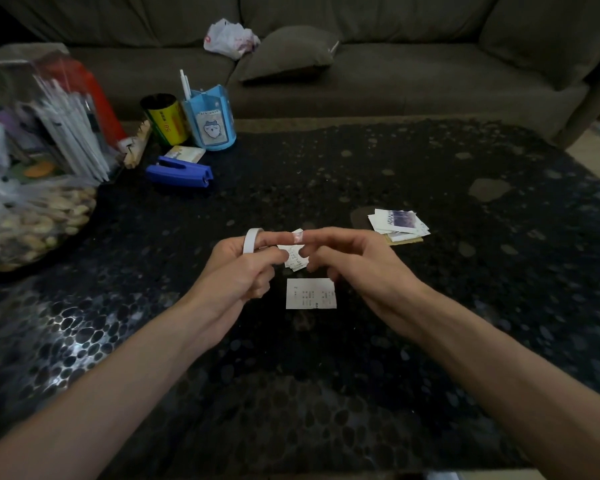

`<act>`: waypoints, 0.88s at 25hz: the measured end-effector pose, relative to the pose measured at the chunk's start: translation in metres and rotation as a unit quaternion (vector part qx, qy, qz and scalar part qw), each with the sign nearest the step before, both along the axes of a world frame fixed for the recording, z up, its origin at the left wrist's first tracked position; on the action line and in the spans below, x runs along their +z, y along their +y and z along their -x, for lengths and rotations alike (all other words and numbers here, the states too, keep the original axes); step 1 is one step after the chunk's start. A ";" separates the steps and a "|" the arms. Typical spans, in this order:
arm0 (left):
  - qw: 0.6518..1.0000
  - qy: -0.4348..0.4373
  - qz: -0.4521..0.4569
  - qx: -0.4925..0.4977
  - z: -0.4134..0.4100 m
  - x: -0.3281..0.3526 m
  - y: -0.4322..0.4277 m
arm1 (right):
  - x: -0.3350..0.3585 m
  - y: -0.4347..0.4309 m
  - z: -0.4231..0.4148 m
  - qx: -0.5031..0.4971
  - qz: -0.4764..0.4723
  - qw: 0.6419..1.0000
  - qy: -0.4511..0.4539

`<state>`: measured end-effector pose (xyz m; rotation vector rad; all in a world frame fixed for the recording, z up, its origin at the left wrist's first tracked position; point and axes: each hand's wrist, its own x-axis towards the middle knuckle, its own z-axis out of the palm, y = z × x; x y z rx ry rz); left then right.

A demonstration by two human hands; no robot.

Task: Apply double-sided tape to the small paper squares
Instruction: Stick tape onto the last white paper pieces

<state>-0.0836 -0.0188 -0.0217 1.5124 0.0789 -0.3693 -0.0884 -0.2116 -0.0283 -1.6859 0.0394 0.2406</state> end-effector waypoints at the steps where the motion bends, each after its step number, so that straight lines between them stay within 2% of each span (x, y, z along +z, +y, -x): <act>1: 1.000 -0.001 0.003 0.001 0.000 0.000 0.000 | 0.000 0.000 0.000 -0.006 -0.011 1.000 0.000; 14: 1.000 -0.007 -0.004 -0.006 0.000 -0.001 -0.003 | 0.002 -0.001 0.000 -0.042 -0.042 0.998 -0.021; 19: 0.999 -0.008 -0.042 -0.014 0.002 -0.001 -0.004 | -0.001 -0.001 0.001 -0.070 0.014 0.997 -0.034; 22: 0.997 0.006 -0.074 0.014 -0.001 -0.002 -0.002 | -0.001 -0.001 0.002 -0.116 0.033 0.992 -0.048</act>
